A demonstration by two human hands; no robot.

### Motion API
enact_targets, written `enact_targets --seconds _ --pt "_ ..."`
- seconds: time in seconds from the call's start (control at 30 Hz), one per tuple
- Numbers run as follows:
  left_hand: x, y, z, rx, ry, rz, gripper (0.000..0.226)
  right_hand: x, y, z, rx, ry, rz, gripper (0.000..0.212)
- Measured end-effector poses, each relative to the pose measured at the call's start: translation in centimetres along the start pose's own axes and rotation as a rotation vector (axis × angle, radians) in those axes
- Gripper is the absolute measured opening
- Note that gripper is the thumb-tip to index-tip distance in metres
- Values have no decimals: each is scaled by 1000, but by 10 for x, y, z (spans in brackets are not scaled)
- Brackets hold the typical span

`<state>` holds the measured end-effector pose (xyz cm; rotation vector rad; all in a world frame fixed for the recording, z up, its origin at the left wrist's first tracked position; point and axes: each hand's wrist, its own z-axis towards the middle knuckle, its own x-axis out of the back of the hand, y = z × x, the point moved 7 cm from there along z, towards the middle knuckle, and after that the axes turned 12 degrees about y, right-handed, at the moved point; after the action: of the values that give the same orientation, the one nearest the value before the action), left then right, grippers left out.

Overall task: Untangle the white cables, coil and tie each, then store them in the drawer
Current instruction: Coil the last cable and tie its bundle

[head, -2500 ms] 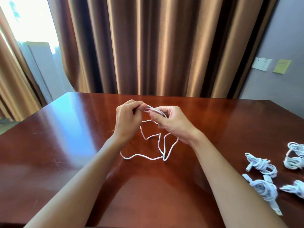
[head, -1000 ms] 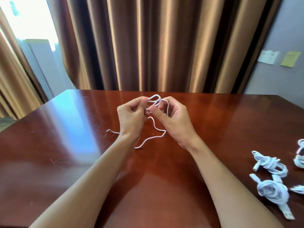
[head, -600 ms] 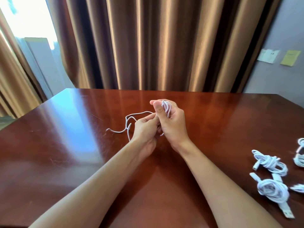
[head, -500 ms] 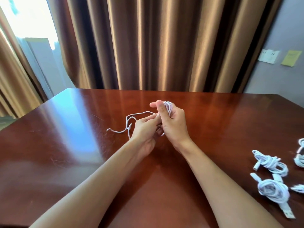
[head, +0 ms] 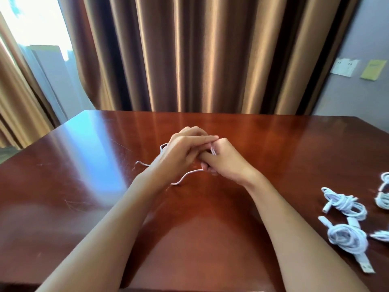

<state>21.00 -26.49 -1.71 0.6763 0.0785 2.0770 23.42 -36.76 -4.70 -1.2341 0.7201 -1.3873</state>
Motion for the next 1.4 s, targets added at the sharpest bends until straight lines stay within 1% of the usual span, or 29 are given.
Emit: enact_targets --seconds 0.07,0.13,0.2,0.27,0.33,0.4,0.43,0.47,0.5,0.57,0.63,0.7,0.77,0.83,0.87,0.9,0.93,0.97,1.0,1.03,1.07,1.1,1.13,1.17,1.2,1.27,1.33,1.4 --pt "6 -4 1 72 63 -40 24 -2 -1 -2 -2 -41 3 24" --pt "16 -7 2 164 196 -53 22 0 -4 -2 19 -13 28 22" --pt "25 -14 1 315 331 -87 18 5 -6 0 63 36 15 22" --pt "29 -22 -3 482 433 -141 16 10 -10 2 136 104 -32 31" --pt "26 -31 -12 698 525 -292 11 11 -14 1 208 161 -5 34" --pt "14 -36 -24 956 609 -583 10 11 -21 -2 278 212 92 27" --pt "5 -36 -29 1071 626 -741 11 10 -24 -5 311 245 134 26" --pt "-4 -34 -32 1153 610 -850 12 9 -27 -6 339 279 163 28" --pt "-11 -30 -34 1196 563 -898 13 6 -27 -7 360 312 178 28" --pt "-22 -25 -36 1231 449 -929 15 0 -21 -7 357 368 172 25" --pt "-31 -21 -39 1285 378 -990 18 -4 -12 -6 334 427 84 32" --pt "-38 -23 -44 1342 373 -1022 20 -6 -8 -5 352 463 -59 40" --pt "-40 -22 -49 1368 361 -985 18 -9 -8 -4 346 445 -111 36" --pt "-39 -16 -49 1348 288 -917 15 -11 -8 -3 334 438 -153 30" --pt "-37 -14 -47 1310 244 -857 16 -9 -9 -3 344 455 -186 28" --pt "-32 -13 -43 1243 215 -764 16 -6 -10 -2 354 477 -211 26" --pt "-23 -15 -37 1134 218 -627 15 -2 -11 -2 358 494 -226 25" --pt "-11 -17 -29 977 255 -462 15 3 -9 0 351 497 -244 25" --pt "3 -17 -20 780 313 -290 15 6 -7 2 329 470 -258 24" --pt "14 -11 -11 570 349 -169 18 6 -4 4 297 413 -271 23" --pt "18 -2 -4 366 317 -105 24 4 0 6 274 337 -296 22" --pt "16 7 -1 190 238 -67 30 1 0 5 269 263 -332 21" --pt "12 12 0 55 152 -29 33 0 -2 3 277 206 -350 20" --pt "9 14 -1 -31 94 15 32 -1 -5 1 290 167 -351 24" --pt "10 12 0 -69 81 47 28 -1 -9 -1 301 143 -342 30" --pt "15 8 0 -63 142 49 20 1 -14 -3 288 119 -295 40" --pt "21 3 1 -9 198 10 13 2 -17 -4 273 116 -208 42" --pt "25 2 1 28 237 -14 11 0 -18 -5 283 112 -152 36"
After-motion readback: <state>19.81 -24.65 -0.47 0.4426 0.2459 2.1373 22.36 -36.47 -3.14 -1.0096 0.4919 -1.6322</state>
